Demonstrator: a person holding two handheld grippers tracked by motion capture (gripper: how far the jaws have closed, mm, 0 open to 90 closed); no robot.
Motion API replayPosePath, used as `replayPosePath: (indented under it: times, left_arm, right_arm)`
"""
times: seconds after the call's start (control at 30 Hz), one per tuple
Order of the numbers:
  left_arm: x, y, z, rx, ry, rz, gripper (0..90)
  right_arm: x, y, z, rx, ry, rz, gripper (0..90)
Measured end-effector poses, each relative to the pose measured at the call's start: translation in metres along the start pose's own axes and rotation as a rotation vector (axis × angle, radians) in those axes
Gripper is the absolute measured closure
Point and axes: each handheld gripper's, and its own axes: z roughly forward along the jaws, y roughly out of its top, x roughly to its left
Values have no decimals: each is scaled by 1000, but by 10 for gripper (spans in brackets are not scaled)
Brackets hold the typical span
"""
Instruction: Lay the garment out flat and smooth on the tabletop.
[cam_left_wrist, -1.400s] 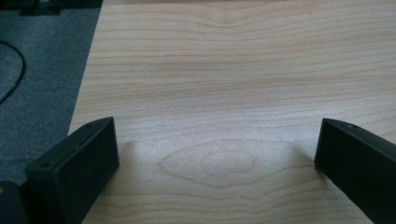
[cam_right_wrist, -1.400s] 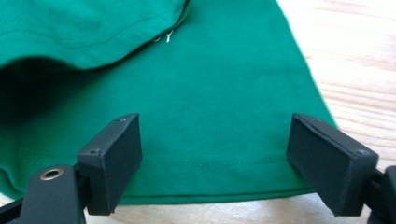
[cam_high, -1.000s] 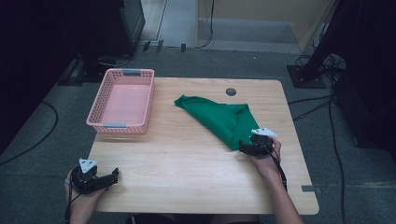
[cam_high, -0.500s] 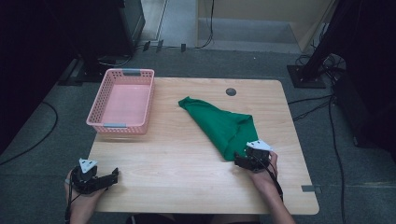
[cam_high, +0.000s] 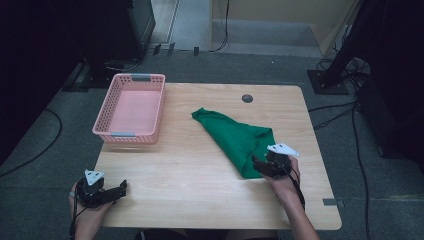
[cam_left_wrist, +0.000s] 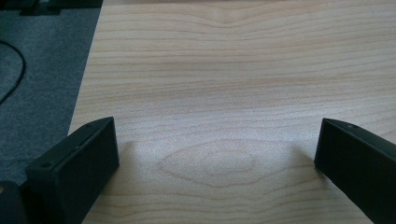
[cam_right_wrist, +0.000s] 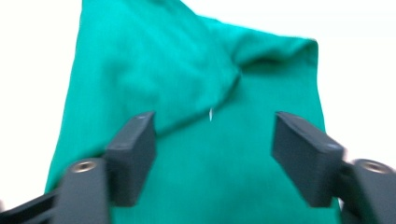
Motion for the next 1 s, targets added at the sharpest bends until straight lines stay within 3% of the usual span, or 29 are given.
replayPosePath:
  times: [0.07,0.1,0.33,0.47,0.63,0.77,0.83,0.87,0.9,0.93,1.0]
  left_arm:
    - [0,0,0,0,0,0,0]
    - [0,0,0,0,0,0,0]
    - [0,0,0,-1,0,-1,0]
    - [0,0,0,-1,0,-2,0]
    - [0,0,0,-1,1,-3,0]
    - [0,0,0,-1,3,-5,0]
    - [0,0,0,-2,4,-7,0]
    - [0,0,0,-3,5,-9,0]
    - [0,0,0,-3,5,-9,0]
    - [0,0,0,-3,5,-9,0]
    - [0,0,0,-3,4,-8,0]
  right_arm:
    - [-1,10,11,4,9,30,437]
    - [-5,17,23,8,9,67,522]
    - [-16,26,54,58,-14,145,623]
    - [-18,24,66,71,-47,195,789]
    - [-16,23,69,61,-43,186,877]
    - [-10,27,65,38,-13,177,889]
    - [1,32,56,7,32,158,891]
    - [1,32,56,7,32,158,891]
    - [14,35,48,-22,68,124,891]
    - [14,35,48,-22,68,124,891]
    - [30,38,39,-47,105,84,891]
